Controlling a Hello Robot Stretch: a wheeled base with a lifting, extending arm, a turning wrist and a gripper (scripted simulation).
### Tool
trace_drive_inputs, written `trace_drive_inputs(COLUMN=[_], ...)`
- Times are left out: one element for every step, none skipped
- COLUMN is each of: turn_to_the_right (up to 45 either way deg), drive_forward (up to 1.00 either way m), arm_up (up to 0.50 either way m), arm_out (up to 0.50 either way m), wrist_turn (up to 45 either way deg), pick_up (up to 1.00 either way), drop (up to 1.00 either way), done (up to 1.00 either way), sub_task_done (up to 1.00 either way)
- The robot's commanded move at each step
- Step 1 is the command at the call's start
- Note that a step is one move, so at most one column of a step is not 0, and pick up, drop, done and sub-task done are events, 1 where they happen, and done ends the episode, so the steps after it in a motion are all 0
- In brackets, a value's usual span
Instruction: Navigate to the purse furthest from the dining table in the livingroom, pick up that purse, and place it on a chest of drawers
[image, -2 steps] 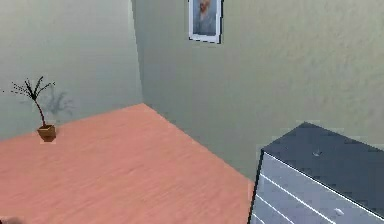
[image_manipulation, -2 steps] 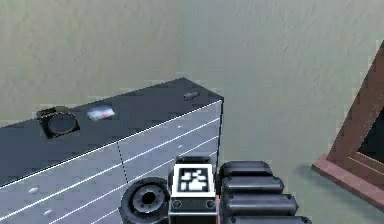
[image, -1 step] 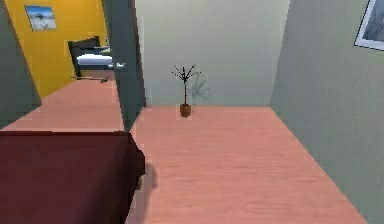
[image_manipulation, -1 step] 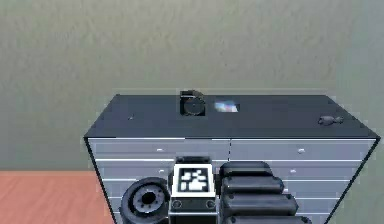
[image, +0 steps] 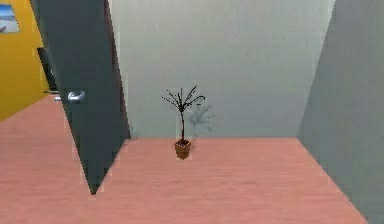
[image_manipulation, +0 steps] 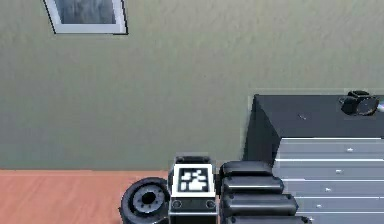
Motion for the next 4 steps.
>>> trace_drive_inputs(turn_to_the_right=[-6.0, 0.0, -39.0, 0.0], drive_forward=[0.0, 0.7, 0.0, 0.3], arm_up=[0.0, 0.0, 0.0, 0.0], arm_out=[0.0, 0.0, 0.0, 0.0], wrist_turn=[0.0, 0.0, 0.0, 0.0], pick_up=[0.0, 0.0, 0.0, 0.0], drop=[0.0, 0.0, 0.0, 0.0], done=[0.0, 0.0, 0.0, 0.0], sub_task_done=[0.0, 0.0, 0.0, 0.0])
